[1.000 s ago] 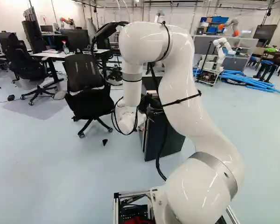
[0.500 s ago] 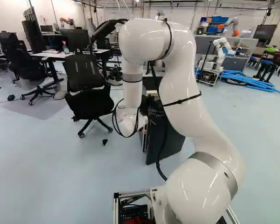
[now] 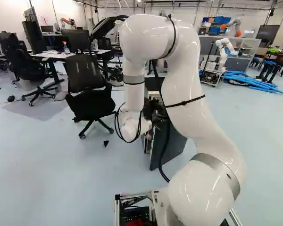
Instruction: Grab a drink from the fridge
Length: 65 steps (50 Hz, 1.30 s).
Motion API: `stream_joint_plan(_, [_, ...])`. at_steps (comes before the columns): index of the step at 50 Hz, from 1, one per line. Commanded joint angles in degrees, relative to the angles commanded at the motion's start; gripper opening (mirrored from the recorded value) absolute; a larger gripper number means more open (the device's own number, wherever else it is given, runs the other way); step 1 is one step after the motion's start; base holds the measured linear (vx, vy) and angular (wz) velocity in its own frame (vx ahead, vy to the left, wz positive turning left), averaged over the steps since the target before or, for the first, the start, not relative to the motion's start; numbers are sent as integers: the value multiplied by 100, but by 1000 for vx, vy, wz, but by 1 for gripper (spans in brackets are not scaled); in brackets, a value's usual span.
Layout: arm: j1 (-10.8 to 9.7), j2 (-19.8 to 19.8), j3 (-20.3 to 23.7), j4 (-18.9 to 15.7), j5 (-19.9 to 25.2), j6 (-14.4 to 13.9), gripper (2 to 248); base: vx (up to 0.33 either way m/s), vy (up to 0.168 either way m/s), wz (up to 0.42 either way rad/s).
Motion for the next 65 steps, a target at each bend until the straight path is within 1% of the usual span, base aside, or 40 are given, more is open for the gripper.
stream_joint_plan(27, [210,157,517,561,0,0,247,0,0,0])
stream_joint_plan(42, [332,213,806,927,0,0,247,0,0,0])
stream_joint_plan(52, [287,225,922,1183,0,0,247,0,0,0])
stream_joint_plan(65, [117,226,1006,1541,0,0,247,0,0,0])
